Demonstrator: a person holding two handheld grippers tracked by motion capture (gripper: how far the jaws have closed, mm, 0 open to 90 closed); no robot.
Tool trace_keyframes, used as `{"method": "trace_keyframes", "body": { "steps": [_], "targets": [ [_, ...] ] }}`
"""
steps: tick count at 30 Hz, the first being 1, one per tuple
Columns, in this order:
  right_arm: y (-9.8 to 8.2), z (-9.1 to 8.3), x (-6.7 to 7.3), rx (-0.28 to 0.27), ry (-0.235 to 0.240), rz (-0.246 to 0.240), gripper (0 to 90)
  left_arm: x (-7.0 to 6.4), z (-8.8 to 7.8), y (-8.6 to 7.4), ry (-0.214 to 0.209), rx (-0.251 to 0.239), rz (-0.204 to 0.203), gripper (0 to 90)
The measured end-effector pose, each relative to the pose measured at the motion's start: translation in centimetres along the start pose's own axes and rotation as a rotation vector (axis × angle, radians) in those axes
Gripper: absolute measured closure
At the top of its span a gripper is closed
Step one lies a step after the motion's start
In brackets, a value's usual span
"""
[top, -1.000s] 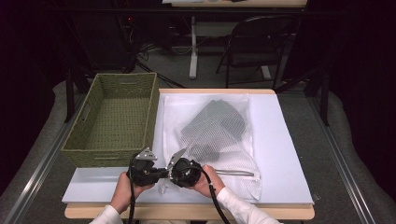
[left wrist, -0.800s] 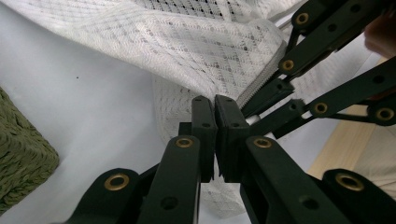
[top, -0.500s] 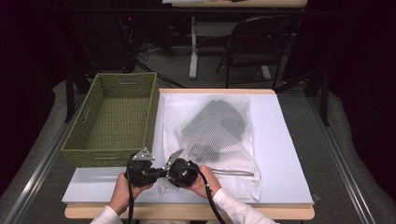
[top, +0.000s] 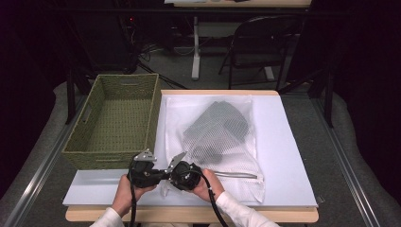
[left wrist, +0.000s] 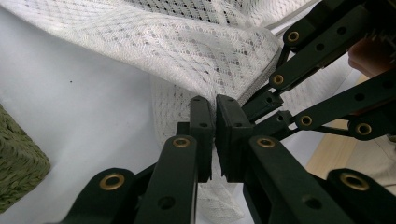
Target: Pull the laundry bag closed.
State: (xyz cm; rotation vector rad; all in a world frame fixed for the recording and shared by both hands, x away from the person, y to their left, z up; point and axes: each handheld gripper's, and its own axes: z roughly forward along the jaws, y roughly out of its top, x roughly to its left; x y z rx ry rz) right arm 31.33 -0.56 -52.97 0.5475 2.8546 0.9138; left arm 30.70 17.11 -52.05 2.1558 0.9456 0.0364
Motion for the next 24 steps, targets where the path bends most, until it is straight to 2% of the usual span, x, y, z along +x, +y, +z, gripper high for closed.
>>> {"method": "trace_keyframes", "body": {
  "steps": [10, 24],
  "targets": [
    [-0.2, 0.0, -0.4, 0.002, -0.007, 0.06, 86.5, -0.7, -0.4, 0.2, 0.035, -0.011, 0.048, 88.4],
    [-0.5, -0.2, -1.1, 0.016, -0.036, 0.103, 86.6, -0.9, -0.6, 0.2, 0.052, -0.013, 0.055, 88.3]
  ]
}}
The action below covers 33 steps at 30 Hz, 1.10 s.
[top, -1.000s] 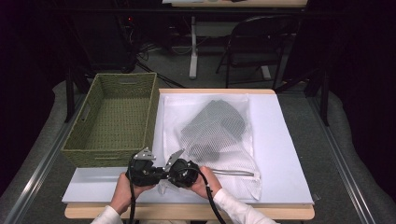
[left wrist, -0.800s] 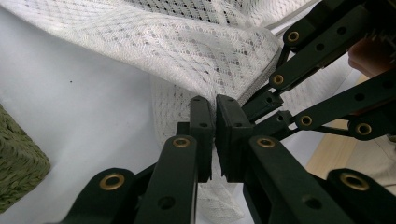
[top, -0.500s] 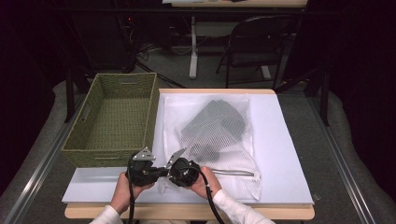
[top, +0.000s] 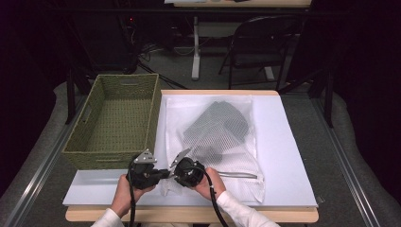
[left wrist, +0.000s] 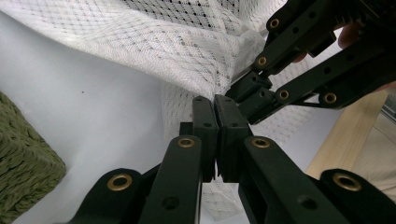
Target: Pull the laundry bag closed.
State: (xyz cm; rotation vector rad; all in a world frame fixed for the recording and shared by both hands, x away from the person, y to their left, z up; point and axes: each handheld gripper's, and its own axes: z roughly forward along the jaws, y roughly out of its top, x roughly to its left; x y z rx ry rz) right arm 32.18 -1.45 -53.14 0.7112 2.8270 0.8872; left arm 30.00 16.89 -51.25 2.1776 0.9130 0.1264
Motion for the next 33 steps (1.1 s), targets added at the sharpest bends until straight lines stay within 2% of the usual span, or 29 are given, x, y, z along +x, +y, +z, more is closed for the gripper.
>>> {"method": "trace_keyframes", "body": {
  "steps": [13, 20, 26, 33],
  "targets": [
    [-0.6, -0.3, -1.3, 0.014, -0.027, 0.023, 86.5, 0.2, -0.4, 0.0, 0.032, 0.004, 0.023, 88.3],
    [-1.0, -0.5, -1.7, 0.024, -0.037, 0.043, 86.5, 0.3, -0.7, -0.1, 0.045, 0.0, 0.017, 88.2],
    [-1.2, -0.5, -1.9, 0.031, -0.054, 0.034, 86.5, 0.3, -0.8, -0.1, 0.056, -0.003, 0.017, 88.2],
    [-1.8, -0.6, -2.7, 0.042, -0.061, 0.05, 86.5, 0.5, -1.0, -0.2, 0.067, -0.002, 0.02, 88.2]
  ]
}}
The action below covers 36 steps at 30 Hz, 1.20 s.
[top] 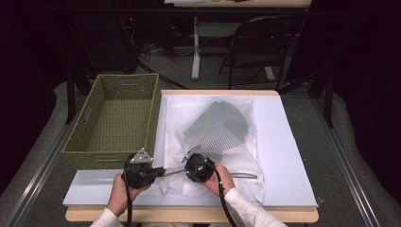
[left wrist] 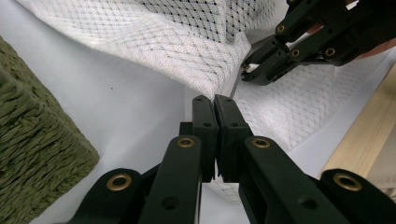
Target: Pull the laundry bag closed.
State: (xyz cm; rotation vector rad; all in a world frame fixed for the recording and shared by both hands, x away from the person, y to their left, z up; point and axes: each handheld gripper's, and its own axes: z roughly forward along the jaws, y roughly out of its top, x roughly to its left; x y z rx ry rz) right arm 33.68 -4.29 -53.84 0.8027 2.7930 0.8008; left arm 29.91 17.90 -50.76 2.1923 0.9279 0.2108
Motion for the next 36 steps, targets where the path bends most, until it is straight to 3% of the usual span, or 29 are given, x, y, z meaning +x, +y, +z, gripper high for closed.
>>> {"method": "trace_keyframes", "body": {
  "steps": [5, 36],
  "targets": [
    [-0.5, -0.1, -0.5, 0.01, -0.007, 0.028, 86.5, 0.0, -0.1, 0.0, 0.003, -0.002, -0.003, 88.1],
    [-1.4, -0.8, -1.7, 0.041, -0.018, 0.039, 86.6, 0.8, -1.1, -0.2, 0.035, -0.019, -0.025, 88.2]
  ]
}}
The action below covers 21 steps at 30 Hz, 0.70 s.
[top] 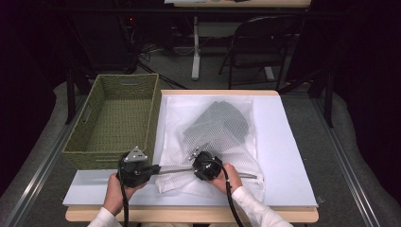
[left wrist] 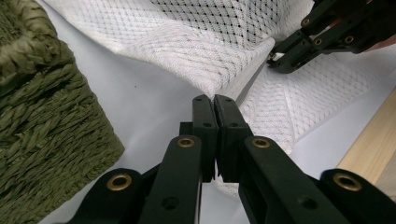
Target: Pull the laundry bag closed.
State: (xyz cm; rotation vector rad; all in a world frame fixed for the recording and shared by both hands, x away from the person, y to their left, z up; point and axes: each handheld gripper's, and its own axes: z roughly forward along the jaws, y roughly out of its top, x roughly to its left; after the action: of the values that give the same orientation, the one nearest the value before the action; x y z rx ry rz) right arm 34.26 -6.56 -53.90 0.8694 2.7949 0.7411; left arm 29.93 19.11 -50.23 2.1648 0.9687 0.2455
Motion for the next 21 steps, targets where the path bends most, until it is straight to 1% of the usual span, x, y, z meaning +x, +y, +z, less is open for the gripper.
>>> {"method": "trace_keyframes", "body": {
  "steps": [3, 4, 7, 13, 14, 15, 18, 19, 20, 21],
  "targets": [
    [-0.2, -0.2, -0.3, 0.005, -0.003, 0.005, 86.6, 0.1, 0.0, 0.0, 0.004, 0.002, 0.002, 88.2],
    [-0.3, -0.3, -0.3, 0.009, -0.001, 0.014, 86.6, 0.1, 0.0, 0.0, 0.007, -0.004, -0.011, 88.2],
    [-0.5, -0.5, -0.6, 0.008, 0.002, 0.007, 86.6, 0.4, -0.1, -0.1, 0.013, -0.002, -0.008, 88.2],
    [-0.9, -1.1, -1.1, 0.007, 0.012, 0.02, 86.6, 0.6, -0.1, -0.2, 0.015, -0.002, -0.021, 88.2],
    [-0.9, -1.1, -1.1, 0.009, 0.007, 0.017, 86.6, 0.6, -0.1, -0.1, 0.016, -0.003, -0.023, 88.2],
    [-0.9, -1.2, -1.2, 0.009, 0.011, 0.017, 86.6, 0.6, -0.1, -0.1, 0.015, -0.001, -0.019, 88.1],
    [-1.0, -1.3, -1.2, 0.013, 0.014, 0.014, 86.6, 0.6, -0.2, -0.2, 0.021, -0.001, -0.022, 88.1],
    [-1.0, -1.3, -1.2, 0.015, 0.016, 0.013, 86.6, 0.7, -0.2, -0.2, 0.017, -0.001, -0.022, 88.1],
    [-1.1, -1.4, -1.3, 0.013, 0.019, 0.021, 86.6, 0.7, -0.2, -0.2, 0.019, 0.003, -0.02, 88.1],
    [-1.1, -1.4, -1.3, 0.015, 0.015, 0.012, 86.6, 0.8, -0.2, -0.2, 0.019, 0.003, -0.022, 88.2]
  ]
}}
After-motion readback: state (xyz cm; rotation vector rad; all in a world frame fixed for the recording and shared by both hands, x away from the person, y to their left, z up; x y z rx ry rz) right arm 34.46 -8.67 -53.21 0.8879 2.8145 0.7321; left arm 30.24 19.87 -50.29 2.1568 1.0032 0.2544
